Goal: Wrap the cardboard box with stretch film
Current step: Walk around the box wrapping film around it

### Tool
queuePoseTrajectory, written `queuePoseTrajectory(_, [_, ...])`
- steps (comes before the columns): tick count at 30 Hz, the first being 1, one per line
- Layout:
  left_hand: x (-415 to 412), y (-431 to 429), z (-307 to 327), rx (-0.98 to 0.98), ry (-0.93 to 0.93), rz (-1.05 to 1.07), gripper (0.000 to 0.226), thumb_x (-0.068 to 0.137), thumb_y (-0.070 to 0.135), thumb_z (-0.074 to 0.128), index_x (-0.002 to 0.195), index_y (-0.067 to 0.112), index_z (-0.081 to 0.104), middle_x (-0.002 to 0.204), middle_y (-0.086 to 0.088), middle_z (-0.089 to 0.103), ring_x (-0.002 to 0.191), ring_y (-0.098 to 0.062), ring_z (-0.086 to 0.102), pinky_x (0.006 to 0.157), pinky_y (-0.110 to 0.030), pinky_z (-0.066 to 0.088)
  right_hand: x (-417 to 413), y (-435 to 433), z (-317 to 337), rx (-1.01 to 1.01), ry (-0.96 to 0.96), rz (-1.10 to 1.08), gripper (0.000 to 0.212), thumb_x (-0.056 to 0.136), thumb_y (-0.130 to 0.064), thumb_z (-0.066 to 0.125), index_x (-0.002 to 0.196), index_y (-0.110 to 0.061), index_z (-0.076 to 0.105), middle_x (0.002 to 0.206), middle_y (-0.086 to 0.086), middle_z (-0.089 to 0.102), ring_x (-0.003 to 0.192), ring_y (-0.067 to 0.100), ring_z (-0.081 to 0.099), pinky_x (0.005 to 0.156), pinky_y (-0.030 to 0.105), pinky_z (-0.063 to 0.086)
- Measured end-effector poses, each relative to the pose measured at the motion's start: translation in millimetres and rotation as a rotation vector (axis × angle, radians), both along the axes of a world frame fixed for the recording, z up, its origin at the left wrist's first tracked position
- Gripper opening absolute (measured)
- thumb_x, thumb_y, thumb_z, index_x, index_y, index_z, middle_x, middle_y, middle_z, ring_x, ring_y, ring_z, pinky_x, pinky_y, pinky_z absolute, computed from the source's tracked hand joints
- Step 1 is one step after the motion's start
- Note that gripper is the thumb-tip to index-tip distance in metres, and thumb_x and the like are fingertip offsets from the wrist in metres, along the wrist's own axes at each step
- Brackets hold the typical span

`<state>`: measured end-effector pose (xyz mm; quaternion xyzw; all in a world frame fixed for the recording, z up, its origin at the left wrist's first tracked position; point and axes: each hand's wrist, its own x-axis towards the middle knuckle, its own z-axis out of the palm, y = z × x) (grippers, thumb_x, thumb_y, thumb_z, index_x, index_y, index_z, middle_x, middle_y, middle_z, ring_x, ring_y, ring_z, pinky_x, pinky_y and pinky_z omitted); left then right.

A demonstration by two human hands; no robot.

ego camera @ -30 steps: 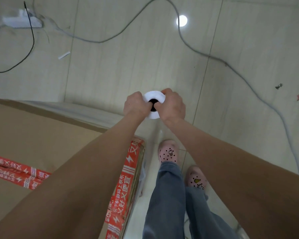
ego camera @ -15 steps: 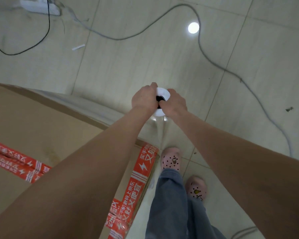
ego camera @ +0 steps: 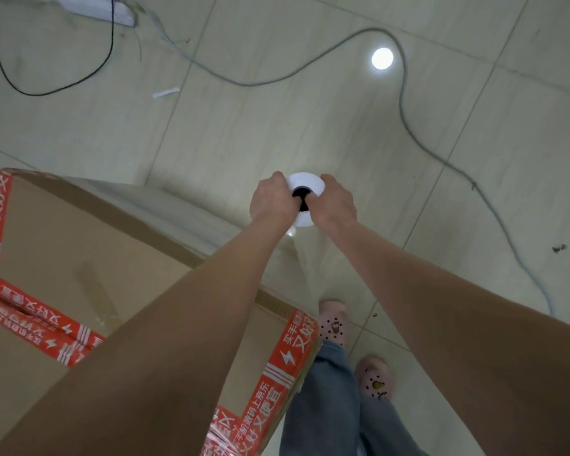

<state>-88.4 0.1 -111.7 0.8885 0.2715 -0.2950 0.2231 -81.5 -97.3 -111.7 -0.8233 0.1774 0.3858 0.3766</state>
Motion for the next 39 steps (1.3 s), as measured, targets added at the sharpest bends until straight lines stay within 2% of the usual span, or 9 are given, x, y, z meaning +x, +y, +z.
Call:
queuePoseTrajectory(6, [6, 1, 1, 0.074, -0.052, -0.173, 0.025, 0.086, 0.010, 0.052, 0.110, 0.005, 0.051, 0.106, -0.013, 0.059, 0.091, -0.030, 0.057, 0.063, -0.032, 0.036, 10, 7, 3, -0.024, 0.050, 0.114, 0.038, 0.095, -0.016, 0.043, 0.132, -0.011, 0.040, 0.118, 0.013, 0.057, 0.087, 0.028, 0.051, 0.070, 0.030, 0.037])
queuePoseTrajectory(9, [9, -2, 2, 0.125, -0.111, -0.269, 0.030, 0.085, 0.007, 0.051, 0.114, 0.009, 0.052, 0.106, -0.009, 0.056, 0.092, -0.028, 0.056, 0.062, -0.033, 0.038, 16, 6, 2, -0.028, 0.066, 0.142, 0.037, 0.094, -0.017, 0.044, 0.130, -0.012, 0.041, 0.115, 0.012, 0.058, 0.085, 0.027, 0.050, 0.069, 0.031, 0.037])
queuePoseTrajectory(12, [16, 0, 3, 0.157, -0.139, -0.343, 0.027, 0.084, 0.005, 0.051, 0.110, 0.010, 0.055, 0.104, -0.007, 0.055, 0.092, -0.025, 0.055, 0.060, -0.031, 0.037, 22, 5, 4, -0.025, 0.080, 0.194, 0.037, 0.094, -0.017, 0.044, 0.131, -0.012, 0.042, 0.114, 0.012, 0.059, 0.085, 0.026, 0.051, 0.069, 0.032, 0.038])
queuePoseTrajectory(16, [25, 0, 6, 0.130, -0.093, -0.310, 0.025, 0.081, 0.007, 0.056, 0.106, 0.009, 0.055, 0.102, -0.008, 0.056, 0.087, -0.028, 0.057, 0.061, -0.032, 0.038, 31, 2, 8, -0.041, 0.065, 0.266, 0.029, 0.090, -0.014, 0.046, 0.119, -0.012, 0.048, 0.110, 0.010, 0.060, 0.085, 0.025, 0.053, 0.070, 0.032, 0.040])
queuePoseTrajectory(22, [23, 5, 6, 0.115, -0.032, -0.142, 0.024, 0.082, 0.015, 0.058, 0.105, 0.010, 0.055, 0.104, -0.009, 0.057, 0.092, -0.028, 0.057, 0.066, -0.032, 0.039, 36, 5, 12, -0.050, -0.001, 0.385, 0.028, 0.088, -0.010, 0.048, 0.115, -0.012, 0.053, 0.106, 0.008, 0.061, 0.097, 0.028, 0.057, 0.073, 0.031, 0.041])
queuePoseTrajectory(27, [23, 16, 5, 0.120, -0.033, 0.010, 0.027, 0.081, 0.021, 0.061, 0.105, 0.010, 0.054, 0.104, -0.010, 0.058, 0.094, -0.030, 0.058, 0.065, -0.031, 0.037, 39, 12, 12, -0.003, -0.054, 0.345, 0.040, 0.086, -0.012, 0.053, 0.126, -0.016, 0.053, 0.114, 0.008, 0.062, 0.105, 0.028, 0.058, 0.080, 0.031, 0.044])
queuePoseTrajectory(30, [17, 36, 6, 0.136, -0.016, 0.223, 0.035, 0.080, 0.030, 0.067, 0.107, 0.009, 0.055, 0.108, -0.012, 0.061, 0.099, -0.031, 0.059, 0.070, -0.032, 0.041, 43, 27, 14, 0.013, -0.072, 0.313, 0.052, 0.087, -0.021, 0.061, 0.137, -0.015, 0.046, 0.127, 0.009, 0.058, 0.117, 0.027, 0.055, 0.093, 0.031, 0.042])
queuePoseTrajectory(34, [0, 55, 4, 0.104, -0.020, 0.511, 0.035, 0.080, 0.027, 0.068, 0.107, 0.008, 0.057, 0.107, -0.012, 0.063, 0.098, -0.030, 0.060, 0.068, -0.030, 0.042, 42, 52, 13, 0.031, 0.011, 0.371, 0.045, 0.091, -0.026, 0.060, 0.132, -0.010, 0.049, 0.131, 0.011, 0.055, 0.120, 0.028, 0.052, 0.091, 0.029, 0.041])
queuePoseTrajectory(39, [-4, 62, -1, 0.019, -0.082, 0.893, 0.027, 0.075, 0.029, 0.069, 0.092, 0.011, 0.058, 0.093, -0.007, 0.064, 0.089, -0.028, 0.065, 0.077, -0.037, 0.057, 51, 74, 18, 0.036, -0.112, 0.518, 0.039, 0.093, -0.016, 0.052, 0.132, -0.013, 0.051, 0.131, 0.009, 0.056, 0.120, 0.028, 0.051, 0.091, 0.030, 0.040])
